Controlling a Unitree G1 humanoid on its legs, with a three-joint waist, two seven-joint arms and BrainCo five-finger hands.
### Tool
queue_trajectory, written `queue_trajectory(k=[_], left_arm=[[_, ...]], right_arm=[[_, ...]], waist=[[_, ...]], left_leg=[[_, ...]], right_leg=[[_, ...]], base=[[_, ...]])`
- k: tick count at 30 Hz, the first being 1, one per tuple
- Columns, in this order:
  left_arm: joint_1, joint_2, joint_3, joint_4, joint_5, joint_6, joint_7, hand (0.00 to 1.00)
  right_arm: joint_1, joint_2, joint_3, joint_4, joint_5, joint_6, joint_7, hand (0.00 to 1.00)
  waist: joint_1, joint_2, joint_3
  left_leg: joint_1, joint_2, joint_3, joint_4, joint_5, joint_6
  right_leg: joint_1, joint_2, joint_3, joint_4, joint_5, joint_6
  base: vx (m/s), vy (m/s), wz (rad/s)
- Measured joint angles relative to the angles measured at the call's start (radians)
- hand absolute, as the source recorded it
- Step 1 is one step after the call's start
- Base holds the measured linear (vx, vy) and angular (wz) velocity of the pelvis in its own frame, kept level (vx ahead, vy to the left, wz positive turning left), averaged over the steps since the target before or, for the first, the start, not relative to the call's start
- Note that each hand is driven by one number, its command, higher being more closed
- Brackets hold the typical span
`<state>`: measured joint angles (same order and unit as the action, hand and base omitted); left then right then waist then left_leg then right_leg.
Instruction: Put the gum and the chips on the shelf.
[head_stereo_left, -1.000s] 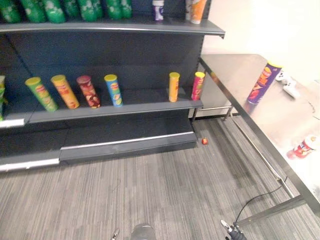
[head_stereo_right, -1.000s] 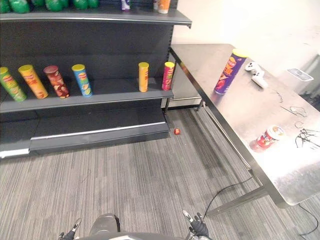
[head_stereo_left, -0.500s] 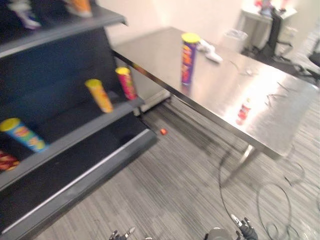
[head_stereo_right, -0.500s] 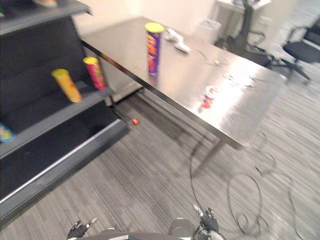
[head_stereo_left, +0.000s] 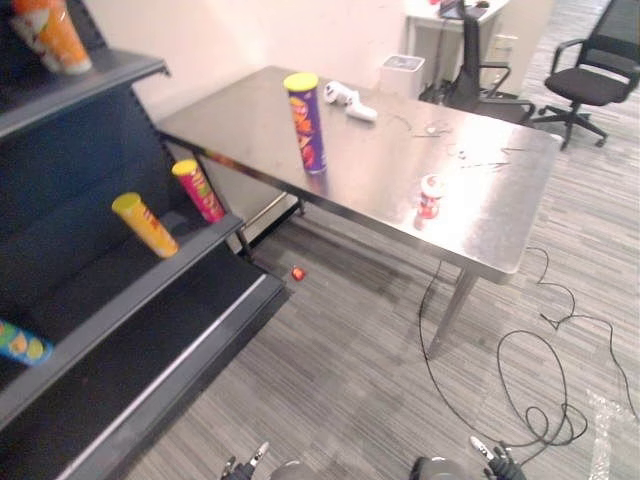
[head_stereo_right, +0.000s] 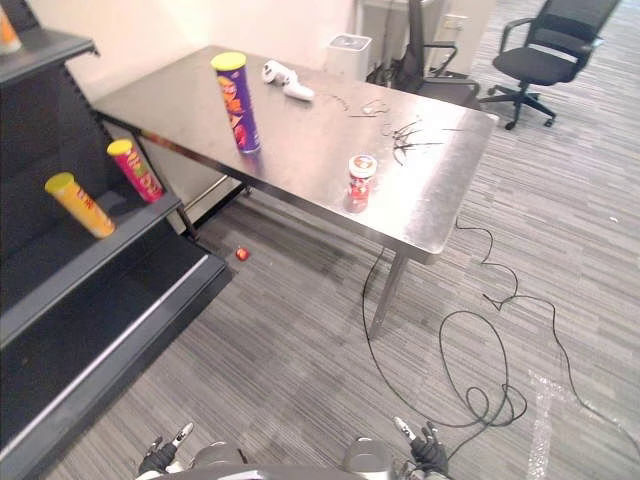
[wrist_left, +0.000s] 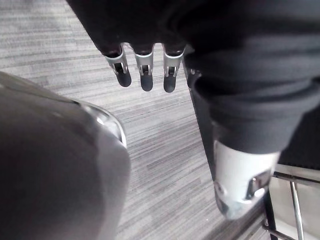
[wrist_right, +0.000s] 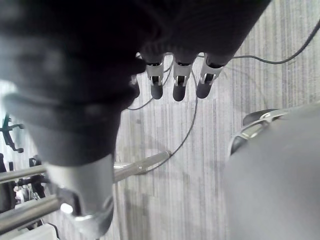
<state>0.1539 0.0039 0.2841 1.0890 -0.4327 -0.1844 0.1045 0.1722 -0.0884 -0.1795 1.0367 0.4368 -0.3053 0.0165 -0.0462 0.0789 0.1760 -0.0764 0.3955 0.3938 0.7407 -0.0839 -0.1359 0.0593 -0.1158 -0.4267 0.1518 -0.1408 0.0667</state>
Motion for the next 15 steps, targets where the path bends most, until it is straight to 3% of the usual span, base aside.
queue_trajectory(k=[1, 2, 3, 4, 5, 6, 9, 11, 14, 15], left_arm=[[0.009, -0.014, 0.001, 0.011, -0.002, -0.003, 0.0, 0.0], [0.018, 0.008, 0.004, -0.013, -0.027, -0.012, -0.003, 0.0], [0.013, 0.038, 0.006, -0.02, -0.033, -0.012, -0.002, 0.0], [0.015, 0.03, -0.015, -0.002, -0.038, 0.0, -0.002, 0.0], [0.021, 0.029, -0.014, -0.001, -0.051, -0.002, -0.002, 0.0], [0.019, 0.03, -0.024, 0.008, -0.07, 0.001, -0.003, 0.0], [0.023, 0.039, -0.043, 0.01, -0.073, 0.015, -0.007, 0.0], [0.028, 0.039, -0.044, 0.012, -0.076, 0.02, -0.026, 0.0], [0.041, 0.035, -0.047, 0.024, -0.077, 0.02, -0.045, 0.0], [0.055, 0.022, -0.054, 0.034, -0.075, 0.019, -0.051, 0.0]], right_arm=[[-0.002, -0.02, 0.002, -0.007, 0.0, 0.001, -0.002, 0.0], [0.003, -0.007, 0.028, -0.01, -0.003, 0.01, -0.008, 0.0], [0.0, 0.006, 0.04, -0.004, -0.007, 0.019, -0.006, 0.0], [-0.001, 0.006, 0.024, -0.001, -0.006, 0.031, -0.009, 0.0], [0.002, 0.006, 0.022, 0.0, -0.008, 0.034, -0.01, 0.0], [0.002, 0.008, 0.015, 0.005, -0.015, 0.038, -0.009, 0.0], [0.001, 0.012, -0.011, 0.035, -0.038, 0.045, -0.012, 0.0], [0.006, 0.01, -0.014, 0.041, -0.041, 0.056, -0.018, 0.0], [0.007, 0.004, -0.013, 0.04, -0.044, 0.058, -0.026, 0.0], [0.011, -0.014, -0.011, 0.047, -0.044, 0.063, -0.031, 0.0]], waist=[[0.009, 0.021, -0.006], [0.022, -0.019, -0.002], [0.034, -0.065, 0.008], [0.025, -0.05, 0.011], [0.021, -0.052, 0.008], [0.023, -0.053, 0.008], [0.021, -0.062, 0.009], [0.023, -0.062, 0.009], [0.023, -0.051, 0.003], [0.023, -0.029, -0.014]], left_leg=[[-0.015, 0.02, -0.004, 0.037, 0.009, 0.007], [-0.04, 0.026, 0.001, 0.129, 0.096, 0.006], [-0.06, 0.014, -0.025, 0.188, 0.118, 0.012], [-0.059, 0.006, -0.049, 0.169, 0.01, 0.011], [-0.057, -0.012, -0.04, 0.141, -0.018, 0.014], [-0.051, -0.045, -0.04, 0.049, -0.064, 0.016], [-0.036, -0.111, -0.099, -0.237, -0.066, 0.016], [-0.021, -0.132, -0.184, -0.399, -0.039, 0.024], [0.024, -0.152, -0.312, -0.54, 0.059, 0.049], [0.053, -0.158, -0.338, -0.56, 0.035, -0.011]], right_leg=[[-0.017, 0.017, -0.01, 0.088, -0.023, -0.022], [-0.038, 0.001, 0.018, 0.211, -0.086, -0.05], [0.009, -0.002, 0.038, 0.144, -0.136, -0.04], [0.042, 0.016, 0.071, 0.098, -0.104, -0.049], [0.049, 0.012, 0.092, 0.085, -0.098, -0.054], [0.049, 0.003, 0.133, 0.073, -0.078, -0.045], [0.049, -0.029, 0.204, 0.05, -0.062, -0.022], [0.051, -0.043, 0.254, 0.031, -0.052, -0.003], [0.05, -0.058, 0.345, 0.018, -0.049, 0.065], [0.053, -0.057, 0.377, 0.008, -0.048, 0.103]], base=[[0.15, -0.138, -1.18], [0.16, -0.248, -1.08], [0.14, -0.219, -1.22], [0.11, -0.145, -0.86], [0.13, 0.038, -0.99], [0.16, 0.065, -0.93], [0.13, 0.112, -0.8], [0.12, 0.235, -0.79], [0.18, 0.438, -0.84], [0.16, 0.443, -0.67]])
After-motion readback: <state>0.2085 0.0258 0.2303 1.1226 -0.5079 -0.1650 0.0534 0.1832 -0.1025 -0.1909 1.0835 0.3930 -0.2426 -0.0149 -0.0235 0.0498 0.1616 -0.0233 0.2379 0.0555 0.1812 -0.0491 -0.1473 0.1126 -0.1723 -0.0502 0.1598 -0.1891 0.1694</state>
